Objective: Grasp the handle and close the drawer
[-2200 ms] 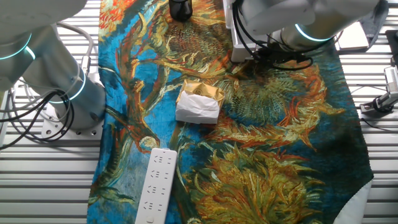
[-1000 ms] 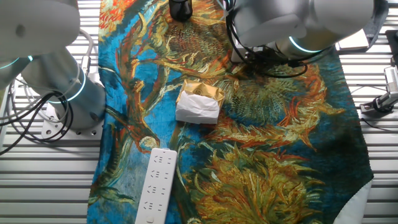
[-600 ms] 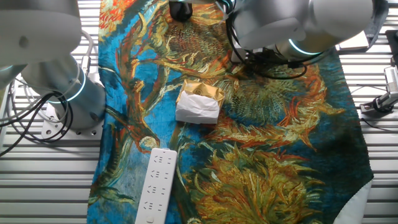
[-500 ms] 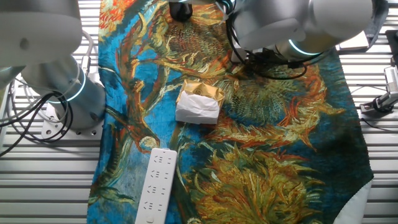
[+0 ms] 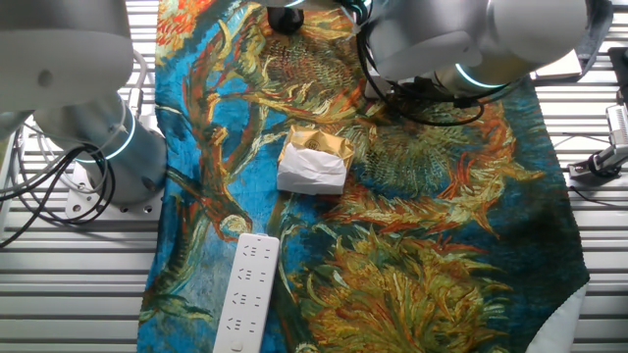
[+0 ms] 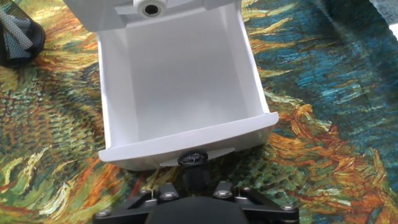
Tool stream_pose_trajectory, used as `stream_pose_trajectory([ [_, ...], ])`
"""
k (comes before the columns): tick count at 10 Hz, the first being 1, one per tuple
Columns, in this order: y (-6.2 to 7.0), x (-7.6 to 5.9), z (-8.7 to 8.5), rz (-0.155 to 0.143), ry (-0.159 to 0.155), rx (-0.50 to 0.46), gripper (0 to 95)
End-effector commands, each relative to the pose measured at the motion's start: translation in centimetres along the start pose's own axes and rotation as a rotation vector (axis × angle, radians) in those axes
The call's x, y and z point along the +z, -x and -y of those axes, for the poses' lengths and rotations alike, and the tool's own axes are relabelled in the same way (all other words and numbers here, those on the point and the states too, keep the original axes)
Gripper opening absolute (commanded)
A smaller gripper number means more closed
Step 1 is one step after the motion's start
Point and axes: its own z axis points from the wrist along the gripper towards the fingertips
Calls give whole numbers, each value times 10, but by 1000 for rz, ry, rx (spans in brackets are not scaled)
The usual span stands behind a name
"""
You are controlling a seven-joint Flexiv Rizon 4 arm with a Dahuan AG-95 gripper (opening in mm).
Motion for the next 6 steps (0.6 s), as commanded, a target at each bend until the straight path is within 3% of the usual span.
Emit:
stream_pose_trajectory([
  [1,1,1,0,0,-1,1,380],
  [6,1,1,0,7,-6,4,380],
])
